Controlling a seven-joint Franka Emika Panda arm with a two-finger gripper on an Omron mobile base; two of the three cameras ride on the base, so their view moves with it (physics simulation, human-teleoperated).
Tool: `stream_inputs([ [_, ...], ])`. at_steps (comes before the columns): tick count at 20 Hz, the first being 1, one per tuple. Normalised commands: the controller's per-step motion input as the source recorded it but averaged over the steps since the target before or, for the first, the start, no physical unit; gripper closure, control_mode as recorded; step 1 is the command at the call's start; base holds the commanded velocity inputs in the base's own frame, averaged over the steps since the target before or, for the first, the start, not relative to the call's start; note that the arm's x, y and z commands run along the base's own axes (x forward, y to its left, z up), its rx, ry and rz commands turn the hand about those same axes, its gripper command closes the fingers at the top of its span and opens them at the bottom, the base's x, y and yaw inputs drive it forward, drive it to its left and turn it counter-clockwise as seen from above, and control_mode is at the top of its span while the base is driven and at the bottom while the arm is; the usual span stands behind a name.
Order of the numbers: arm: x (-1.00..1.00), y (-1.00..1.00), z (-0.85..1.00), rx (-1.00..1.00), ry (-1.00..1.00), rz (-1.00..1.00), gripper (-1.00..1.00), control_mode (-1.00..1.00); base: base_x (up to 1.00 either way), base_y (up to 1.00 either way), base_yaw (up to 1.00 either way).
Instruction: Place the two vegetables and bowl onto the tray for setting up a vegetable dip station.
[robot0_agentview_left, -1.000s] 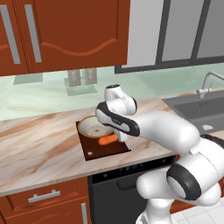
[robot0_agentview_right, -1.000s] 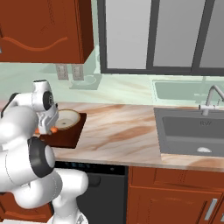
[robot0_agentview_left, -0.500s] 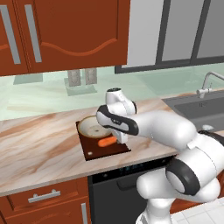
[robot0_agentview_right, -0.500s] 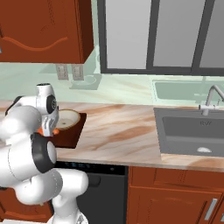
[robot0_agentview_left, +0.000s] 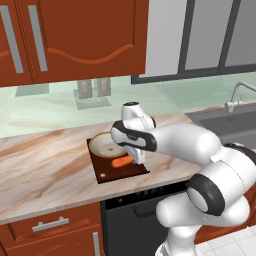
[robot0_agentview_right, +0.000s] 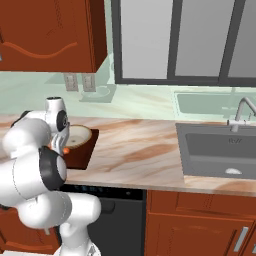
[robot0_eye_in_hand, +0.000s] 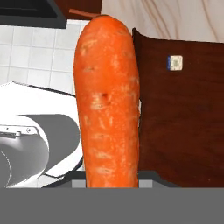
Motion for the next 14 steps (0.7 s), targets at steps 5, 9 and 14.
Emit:
stream_inputs([
  [5,0.11,0.02,-0.09,0.02,-0.01,0.0,1.0,-1.0,0.0,0.0,0.0],
  [9,0.08,0.1,-0.13,0.02,-0.01,0.0,1.0,-1.0,0.0,0.0,0.0],
  [14,0.11,0.09,-0.15,0.0,0.0,0.0,1.0,-1.0,0.0,0.0,0.0],
])
